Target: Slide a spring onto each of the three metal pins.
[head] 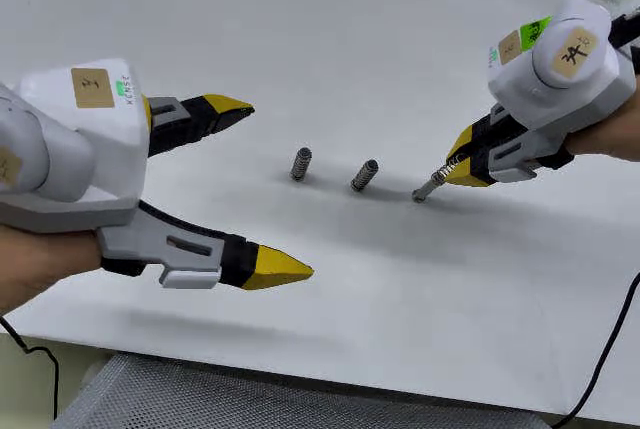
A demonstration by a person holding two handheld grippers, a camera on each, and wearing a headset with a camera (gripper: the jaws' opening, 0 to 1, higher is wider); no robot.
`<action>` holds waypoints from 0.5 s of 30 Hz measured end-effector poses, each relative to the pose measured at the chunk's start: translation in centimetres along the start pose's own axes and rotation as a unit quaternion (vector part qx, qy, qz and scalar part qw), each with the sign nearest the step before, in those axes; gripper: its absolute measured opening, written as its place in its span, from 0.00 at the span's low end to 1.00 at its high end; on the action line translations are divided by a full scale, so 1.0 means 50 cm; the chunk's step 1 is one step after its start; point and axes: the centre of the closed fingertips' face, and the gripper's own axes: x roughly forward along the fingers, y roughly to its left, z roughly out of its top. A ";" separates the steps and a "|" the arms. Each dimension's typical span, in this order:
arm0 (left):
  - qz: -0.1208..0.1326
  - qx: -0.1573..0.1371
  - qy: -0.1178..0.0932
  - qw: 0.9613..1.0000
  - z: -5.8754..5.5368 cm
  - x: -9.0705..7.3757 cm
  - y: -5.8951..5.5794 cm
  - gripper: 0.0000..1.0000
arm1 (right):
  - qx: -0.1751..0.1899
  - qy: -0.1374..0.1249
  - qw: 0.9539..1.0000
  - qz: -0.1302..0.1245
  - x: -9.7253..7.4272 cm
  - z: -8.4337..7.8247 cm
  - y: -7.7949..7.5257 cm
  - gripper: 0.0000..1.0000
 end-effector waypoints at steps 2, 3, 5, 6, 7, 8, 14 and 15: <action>0.000 -0.001 0.000 1.000 -0.001 0.001 0.000 0.98 | -0.002 0.001 1.000 0.001 0.002 0.002 0.004 0.12; -0.001 -0.001 0.001 1.000 -0.002 0.001 0.001 0.98 | -0.002 0.001 1.000 0.001 0.005 0.002 0.003 0.12; -0.001 -0.001 0.000 1.000 -0.002 0.001 0.001 0.98 | -0.004 0.002 1.000 0.000 0.008 0.002 0.002 0.12; -0.001 -0.002 0.001 1.000 -0.002 0.002 0.001 0.98 | -0.006 0.003 1.000 -0.002 0.012 0.000 0.000 0.12; -0.001 -0.002 0.001 1.000 -0.002 0.002 0.000 0.98 | -0.007 0.004 1.000 -0.003 0.014 0.000 -0.001 0.12; -0.001 -0.002 0.001 1.000 -0.002 0.002 -0.001 0.98 | -0.008 0.004 1.000 -0.003 0.016 -0.001 -0.001 0.12; -0.001 -0.004 0.000 1.000 -0.005 0.001 0.001 0.97 | -0.012 0.008 1.000 -0.004 0.027 -0.005 -0.002 0.12; -0.001 -0.004 0.000 1.000 -0.005 0.001 0.001 0.97 | -0.012 0.008 1.000 -0.004 0.029 -0.005 -0.002 0.12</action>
